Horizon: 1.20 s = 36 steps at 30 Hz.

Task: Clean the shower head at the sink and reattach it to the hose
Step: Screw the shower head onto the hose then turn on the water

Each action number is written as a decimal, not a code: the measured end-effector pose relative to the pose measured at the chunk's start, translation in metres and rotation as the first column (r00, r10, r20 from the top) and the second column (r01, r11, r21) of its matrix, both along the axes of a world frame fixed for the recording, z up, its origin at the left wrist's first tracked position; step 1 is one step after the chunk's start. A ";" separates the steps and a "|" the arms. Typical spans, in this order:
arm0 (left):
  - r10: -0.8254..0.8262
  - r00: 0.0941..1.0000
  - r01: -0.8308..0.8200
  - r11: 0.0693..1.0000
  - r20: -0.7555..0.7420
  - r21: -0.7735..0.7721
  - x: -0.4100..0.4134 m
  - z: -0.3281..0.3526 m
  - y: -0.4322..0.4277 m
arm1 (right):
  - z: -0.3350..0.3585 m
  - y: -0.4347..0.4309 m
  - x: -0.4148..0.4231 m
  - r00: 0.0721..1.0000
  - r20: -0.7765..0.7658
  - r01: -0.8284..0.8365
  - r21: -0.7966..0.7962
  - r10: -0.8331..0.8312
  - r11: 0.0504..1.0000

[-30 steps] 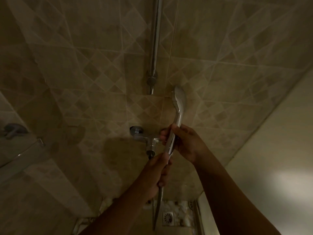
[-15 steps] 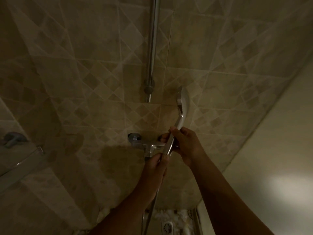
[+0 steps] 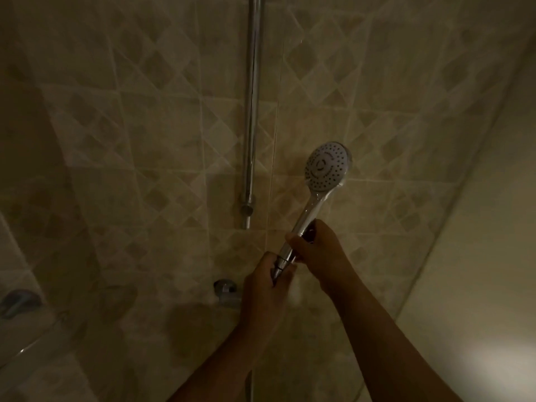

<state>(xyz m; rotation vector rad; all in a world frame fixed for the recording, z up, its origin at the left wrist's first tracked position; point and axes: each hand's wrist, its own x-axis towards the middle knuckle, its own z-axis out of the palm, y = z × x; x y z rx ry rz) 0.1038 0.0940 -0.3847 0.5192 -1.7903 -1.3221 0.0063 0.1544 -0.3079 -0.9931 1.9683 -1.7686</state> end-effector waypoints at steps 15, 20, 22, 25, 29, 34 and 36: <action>-0.505 0.858 0.514 0.834 -0.098 0.201 -0.013 0.068 -0.028 | 0.066 -0.001 -0.033 0.975 -0.119 -0.204 -0.149 0.187 0.968; -0.533 0.833 0.553 0.789 -0.148 0.269 -0.014 0.058 -0.026 | 0.063 -0.001 -0.040 0.953 -0.016 -0.298 -0.213 0.301 0.931; -0.557 0.814 0.578 0.743 -0.167 0.339 -0.013 0.051 -0.022 | 0.058 0.000 -0.043 0.914 0.092 -0.352 -0.303 0.395 0.885; -0.577 0.795 0.599 0.694 -0.190 0.399 -0.017 0.042 -0.011 | 0.047 0.001 -0.046 0.741 0.273 -0.428 -0.512 0.614 0.745; -0.579 0.795 0.597 0.689 -0.183 0.412 -0.025 0.033 0.001 | 0.032 0.004 -0.054 0.676 0.340 -0.406 -0.568 0.653 0.716; -0.664 0.709 0.677 0.545 -0.239 0.495 -0.029 0.024 0.006 | 0.021 0.013 -0.060 0.685 0.382 -0.336 -0.590 0.621 0.734; -0.696 0.678 0.695 0.502 -0.237 0.515 -0.029 0.019 0.007 | 0.018 0.016 -0.057 0.693 0.386 -0.307 -0.606 0.609 0.734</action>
